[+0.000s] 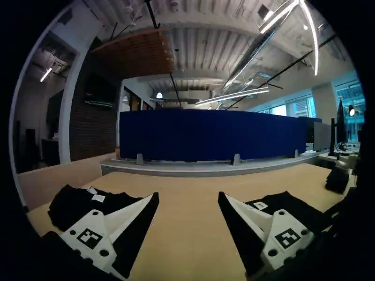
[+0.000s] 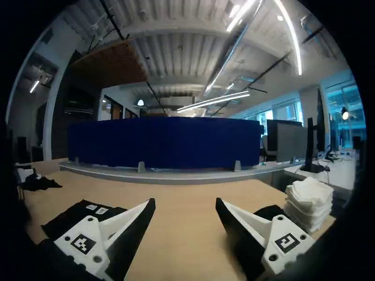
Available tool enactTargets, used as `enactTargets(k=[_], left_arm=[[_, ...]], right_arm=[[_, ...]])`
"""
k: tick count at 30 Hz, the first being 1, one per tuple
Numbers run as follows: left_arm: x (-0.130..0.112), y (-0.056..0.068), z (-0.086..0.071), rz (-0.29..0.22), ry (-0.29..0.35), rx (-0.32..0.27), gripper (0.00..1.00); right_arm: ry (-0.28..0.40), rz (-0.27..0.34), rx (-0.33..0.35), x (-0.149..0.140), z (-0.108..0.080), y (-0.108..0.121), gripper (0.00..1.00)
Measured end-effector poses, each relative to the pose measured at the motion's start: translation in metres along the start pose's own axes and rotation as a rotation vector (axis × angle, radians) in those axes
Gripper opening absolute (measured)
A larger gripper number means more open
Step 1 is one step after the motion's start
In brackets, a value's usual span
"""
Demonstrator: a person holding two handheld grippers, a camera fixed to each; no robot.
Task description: Fold towel
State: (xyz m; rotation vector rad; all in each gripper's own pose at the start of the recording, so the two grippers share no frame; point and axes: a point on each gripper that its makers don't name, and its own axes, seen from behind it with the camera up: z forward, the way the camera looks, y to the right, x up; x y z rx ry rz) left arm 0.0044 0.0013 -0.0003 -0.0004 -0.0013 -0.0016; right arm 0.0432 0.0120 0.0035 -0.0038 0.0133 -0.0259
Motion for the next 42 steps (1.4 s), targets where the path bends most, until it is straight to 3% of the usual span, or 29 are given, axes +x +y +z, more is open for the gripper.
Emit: enactTargets(k=[5,14,21,29,42], left_arm=[[0.03,0.006,-0.001,0.001,-0.017,-0.003,0.93],[0.11,0.01,-0.002,-0.025,-0.023,0.003,0.94],[0.147,0.015,-0.004,-0.007,-0.027,0.005,0.94],[0.163,0.026,-0.004,0.008,-0.038,-0.044,0.94],[0.133,0.065,-0.012,0.119,-0.19,-0.248,0.94]], right_arm=[[-0.015,0.008,0.01,0.038,-0.003,-0.004,1.0],[-0.032,-0.01,0.018,0.118,-0.01,-0.006,1.0],[-0.037,-0.009,0.029,0.151,-0.015,-0.008,1.0],[-0.053,-0.01,0.051,0.159,-0.017,-0.011,1.0],[-0.204,-0.12,0.224,0.131,-0.023,-0.05,1.0]])
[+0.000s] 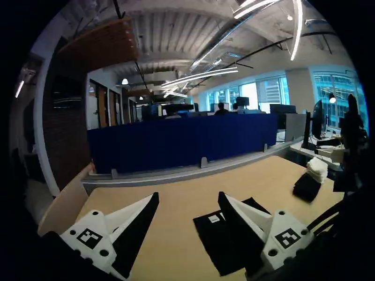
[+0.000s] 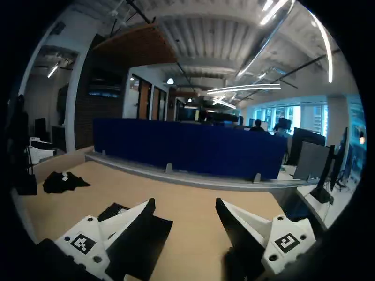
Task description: Fold towel
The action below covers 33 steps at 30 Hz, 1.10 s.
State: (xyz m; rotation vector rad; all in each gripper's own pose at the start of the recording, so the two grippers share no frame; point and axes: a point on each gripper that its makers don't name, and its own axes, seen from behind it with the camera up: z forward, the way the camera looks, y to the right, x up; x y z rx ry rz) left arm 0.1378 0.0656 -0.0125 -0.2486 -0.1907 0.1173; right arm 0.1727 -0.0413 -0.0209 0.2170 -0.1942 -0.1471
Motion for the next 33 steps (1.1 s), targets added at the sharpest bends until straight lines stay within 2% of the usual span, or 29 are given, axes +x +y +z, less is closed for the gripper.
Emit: enactTargets(k=[11,17,26,33], left_arm=[[-0.038,0.047,0.006,0.1,-0.131,-0.179,0.94],[-0.053,0.055,0.007,0.121,-0.172,-0.214,0.94],[-0.078,0.061,0.008,0.13,-0.228,-0.238,0.94],[-0.118,0.068,0.008,0.129,-0.302,-0.266,0.93]], right_arm=[[-0.237,-0.129,0.169,-0.051,-0.003,-0.034,0.99],[-0.279,-0.146,0.213,-0.064,-0.001,-0.043,0.99],[-0.311,-0.155,0.25,-0.081,0.001,-0.053,0.99],[-0.342,-0.165,0.301,-0.107,0.006,-0.069,0.99]])
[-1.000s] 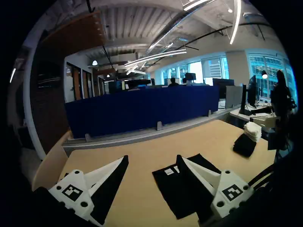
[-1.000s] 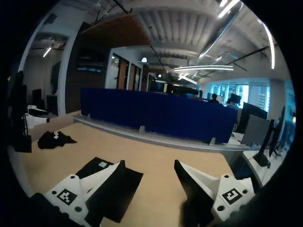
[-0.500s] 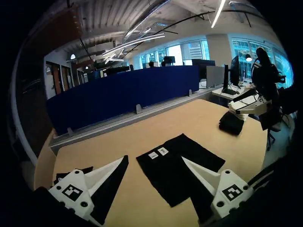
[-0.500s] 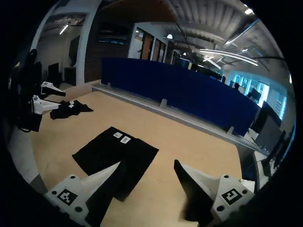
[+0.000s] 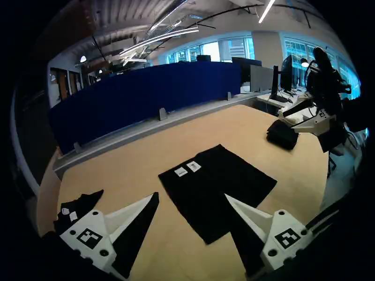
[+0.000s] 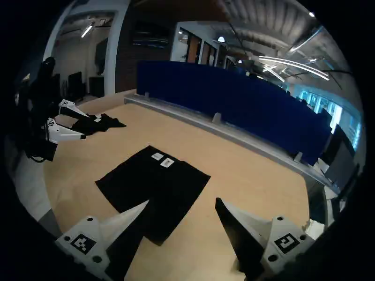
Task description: Fold towel
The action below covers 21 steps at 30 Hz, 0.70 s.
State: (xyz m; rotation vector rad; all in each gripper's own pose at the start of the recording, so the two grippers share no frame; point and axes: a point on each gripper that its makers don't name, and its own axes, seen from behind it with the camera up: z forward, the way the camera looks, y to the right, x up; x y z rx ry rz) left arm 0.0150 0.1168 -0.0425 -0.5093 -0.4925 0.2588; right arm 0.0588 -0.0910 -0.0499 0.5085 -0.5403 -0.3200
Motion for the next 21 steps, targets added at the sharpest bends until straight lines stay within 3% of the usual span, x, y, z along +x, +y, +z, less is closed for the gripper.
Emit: enactTargets(k=[8,21], left_arm=[[-0.049,0.017,0.024,-0.016,-0.093,-0.048,0.93],[-0.122,0.052,0.053,0.014,-0.245,-0.136,0.93]], right_arm=[[-0.063,0.005,0.035,-0.038,0.024,-0.012,0.99],[-0.169,-0.017,0.091,-0.109,0.052,-0.039,0.99]])
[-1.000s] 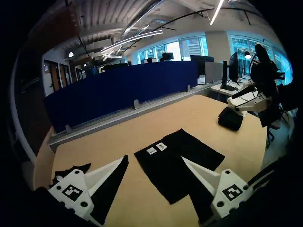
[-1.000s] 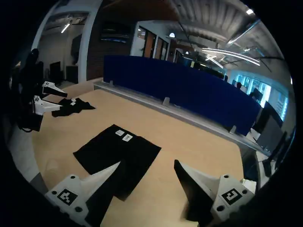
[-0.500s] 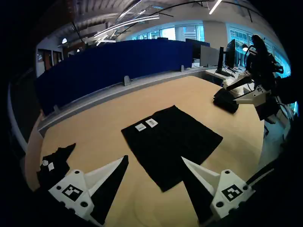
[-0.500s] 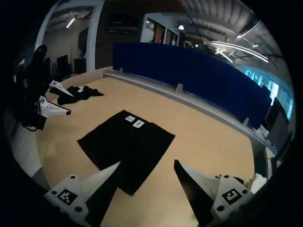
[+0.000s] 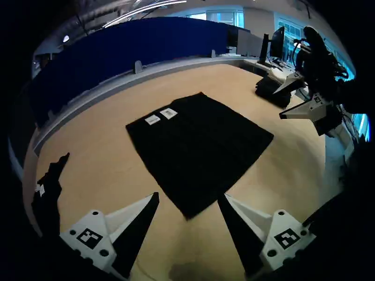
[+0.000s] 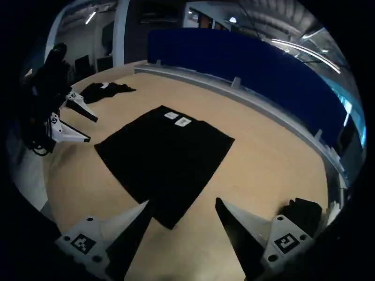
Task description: Fold towel
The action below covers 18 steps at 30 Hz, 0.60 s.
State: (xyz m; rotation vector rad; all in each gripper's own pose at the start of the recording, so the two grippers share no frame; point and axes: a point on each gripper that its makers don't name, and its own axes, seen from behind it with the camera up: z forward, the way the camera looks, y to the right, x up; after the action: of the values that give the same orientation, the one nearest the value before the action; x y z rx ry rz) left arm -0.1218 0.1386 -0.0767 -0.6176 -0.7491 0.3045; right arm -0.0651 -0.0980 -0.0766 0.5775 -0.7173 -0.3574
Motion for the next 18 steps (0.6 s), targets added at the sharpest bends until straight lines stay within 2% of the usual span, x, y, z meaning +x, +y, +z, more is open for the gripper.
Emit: enactTargets(k=[8,18], left_arm=[[-0.025,0.003,0.018,-0.011,-0.065,-0.018,0.92],[-0.039,0.003,0.028,-0.021,-0.103,-0.028,0.91]], right_arm=[[-0.061,-0.004,0.035,-0.035,0.016,-0.016,0.99],[-0.1,0.01,0.045,-0.055,0.028,-0.018,0.98]])
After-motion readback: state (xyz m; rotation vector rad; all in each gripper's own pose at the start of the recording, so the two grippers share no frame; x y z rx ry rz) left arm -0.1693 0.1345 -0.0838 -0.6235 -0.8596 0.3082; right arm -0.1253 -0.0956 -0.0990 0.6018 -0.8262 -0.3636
